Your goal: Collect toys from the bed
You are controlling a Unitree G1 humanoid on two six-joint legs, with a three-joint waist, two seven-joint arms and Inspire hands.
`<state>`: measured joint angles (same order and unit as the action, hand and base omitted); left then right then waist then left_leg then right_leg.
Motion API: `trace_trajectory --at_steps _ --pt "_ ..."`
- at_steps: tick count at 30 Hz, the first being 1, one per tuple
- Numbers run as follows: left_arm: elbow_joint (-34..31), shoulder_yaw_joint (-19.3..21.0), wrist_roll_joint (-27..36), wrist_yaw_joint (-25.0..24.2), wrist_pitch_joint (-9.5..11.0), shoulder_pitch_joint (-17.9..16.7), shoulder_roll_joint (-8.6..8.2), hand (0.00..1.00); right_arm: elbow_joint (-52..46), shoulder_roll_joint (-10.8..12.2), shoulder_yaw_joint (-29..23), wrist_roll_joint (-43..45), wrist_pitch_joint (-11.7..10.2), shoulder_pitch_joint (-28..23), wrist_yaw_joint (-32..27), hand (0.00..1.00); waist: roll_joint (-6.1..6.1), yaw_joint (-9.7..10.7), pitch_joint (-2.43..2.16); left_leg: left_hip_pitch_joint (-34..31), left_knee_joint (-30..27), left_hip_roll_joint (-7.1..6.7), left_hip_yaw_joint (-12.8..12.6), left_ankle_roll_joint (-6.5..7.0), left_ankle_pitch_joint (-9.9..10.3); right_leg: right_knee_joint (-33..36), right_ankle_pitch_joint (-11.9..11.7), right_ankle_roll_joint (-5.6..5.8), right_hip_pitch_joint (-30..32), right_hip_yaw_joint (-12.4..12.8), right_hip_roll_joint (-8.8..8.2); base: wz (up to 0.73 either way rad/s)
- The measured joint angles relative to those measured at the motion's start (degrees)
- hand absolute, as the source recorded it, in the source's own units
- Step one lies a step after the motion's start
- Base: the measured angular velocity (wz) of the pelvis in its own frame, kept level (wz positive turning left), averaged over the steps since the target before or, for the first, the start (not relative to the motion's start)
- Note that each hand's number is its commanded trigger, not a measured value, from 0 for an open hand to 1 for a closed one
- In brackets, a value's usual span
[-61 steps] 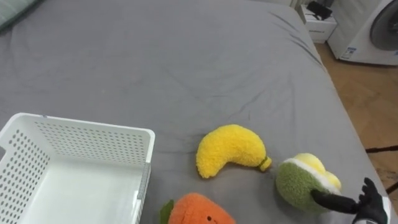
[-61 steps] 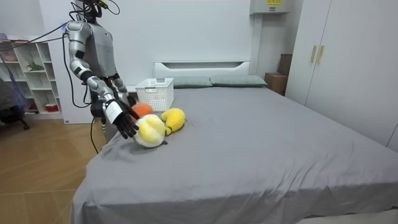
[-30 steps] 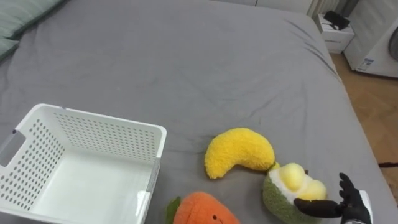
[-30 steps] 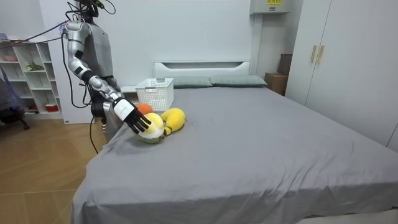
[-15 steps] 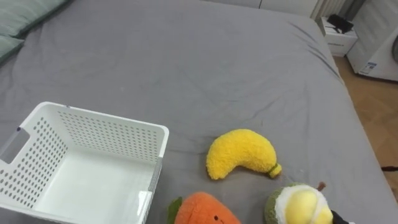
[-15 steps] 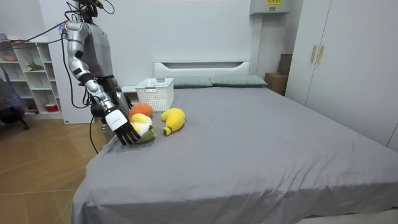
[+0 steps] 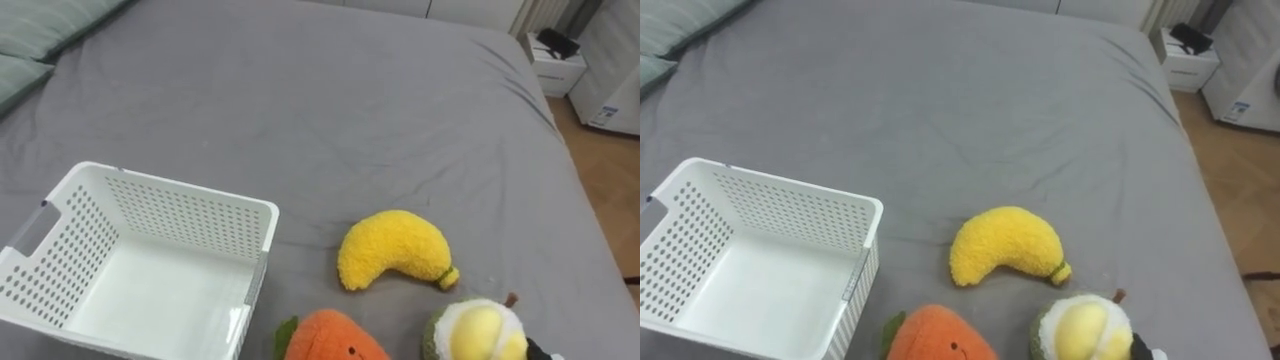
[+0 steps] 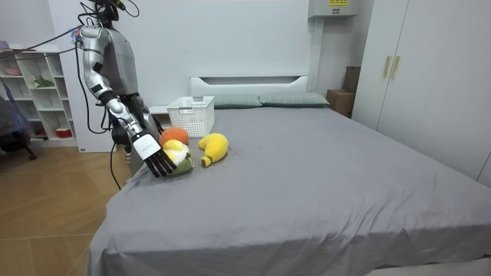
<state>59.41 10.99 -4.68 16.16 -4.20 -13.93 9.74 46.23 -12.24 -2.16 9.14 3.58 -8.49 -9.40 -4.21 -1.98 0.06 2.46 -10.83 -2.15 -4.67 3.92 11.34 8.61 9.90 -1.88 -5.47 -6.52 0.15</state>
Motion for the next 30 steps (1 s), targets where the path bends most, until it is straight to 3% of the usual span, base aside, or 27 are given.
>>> trace_trajectory --at_steps 22,30 --pt "-0.1 0.1 0.0 1.1 0.8 1.7 -0.19 0.0 -3.1 1.3 1.6 0.7 -1.1 -0.3 0.8 1.0 0.12 -1.0 -0.29 -0.1 0.1 0.01 -0.2 0.01 0.0 0.1 0.0 0.0 0.5 0.2 0.0 0.0" --pt "-0.1 0.2 0.2 1.1 0.8 1.4 -0.24 0.0 -11.2 1.2 1.8 -1.0 -0.9 -1.0 0.8 1.0 -0.25 -0.9 -0.19 0.2 0.3 -0.03 -0.2 0.01 0.0 0.1 0.0 0.0 -0.4 0.2 -0.02 0.0"
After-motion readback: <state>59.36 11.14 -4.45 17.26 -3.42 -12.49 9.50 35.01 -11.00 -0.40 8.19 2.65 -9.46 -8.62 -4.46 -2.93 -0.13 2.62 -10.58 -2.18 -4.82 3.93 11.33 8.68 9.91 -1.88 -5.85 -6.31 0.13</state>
